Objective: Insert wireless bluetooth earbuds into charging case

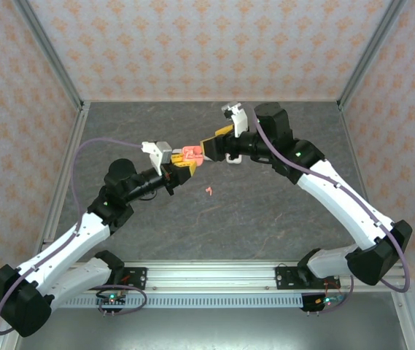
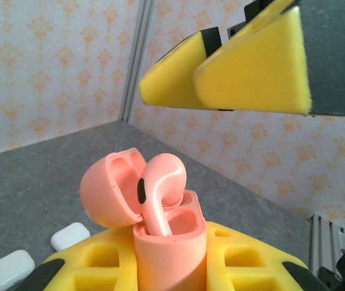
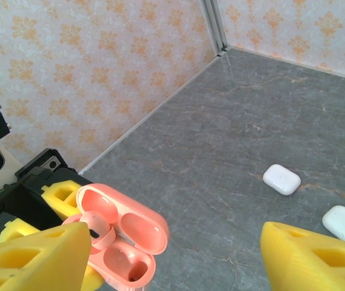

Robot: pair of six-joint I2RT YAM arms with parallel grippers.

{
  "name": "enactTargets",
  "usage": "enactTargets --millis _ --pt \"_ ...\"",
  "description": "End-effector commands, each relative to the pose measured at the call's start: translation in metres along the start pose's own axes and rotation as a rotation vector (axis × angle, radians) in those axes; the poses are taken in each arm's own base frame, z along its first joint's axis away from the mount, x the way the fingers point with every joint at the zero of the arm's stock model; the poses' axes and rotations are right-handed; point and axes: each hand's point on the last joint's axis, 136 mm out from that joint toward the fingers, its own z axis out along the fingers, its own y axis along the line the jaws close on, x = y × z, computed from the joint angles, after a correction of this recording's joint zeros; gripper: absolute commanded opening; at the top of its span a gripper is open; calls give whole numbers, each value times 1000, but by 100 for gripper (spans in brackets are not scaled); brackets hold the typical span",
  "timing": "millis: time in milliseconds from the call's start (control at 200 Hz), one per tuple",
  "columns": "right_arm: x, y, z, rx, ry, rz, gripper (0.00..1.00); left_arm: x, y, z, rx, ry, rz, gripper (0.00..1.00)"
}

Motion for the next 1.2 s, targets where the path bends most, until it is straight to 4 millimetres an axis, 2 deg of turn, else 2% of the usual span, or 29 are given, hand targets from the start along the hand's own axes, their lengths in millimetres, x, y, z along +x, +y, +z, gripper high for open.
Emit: enactTargets --millis 0,250,616,766,921,1016,1196 --pt "-6 8 0 -41 -12 13 78 -14 -6 -1 16 -60 41 0" --pt "2 6 12 -47 30 12 84 -15 -7 -1 18 -60 45 0" --pt "9 12 21 -68 59 -4 85 -14 -6 0 13 -56 44 0" --pt "13 9 18 -42 71 -14 85 -14 -6 -1 13 -57 44 0" --pt "3 5 7 7 31 -15 88 -13 -5 -1 5 -52 45 0" --pt "0 -3 1 44 16 17 89 -8 -3 -1 -7 -32 44 0" --pt "8 -39 -8 179 15 120 89 1 2 -8 -45 6 46 0"
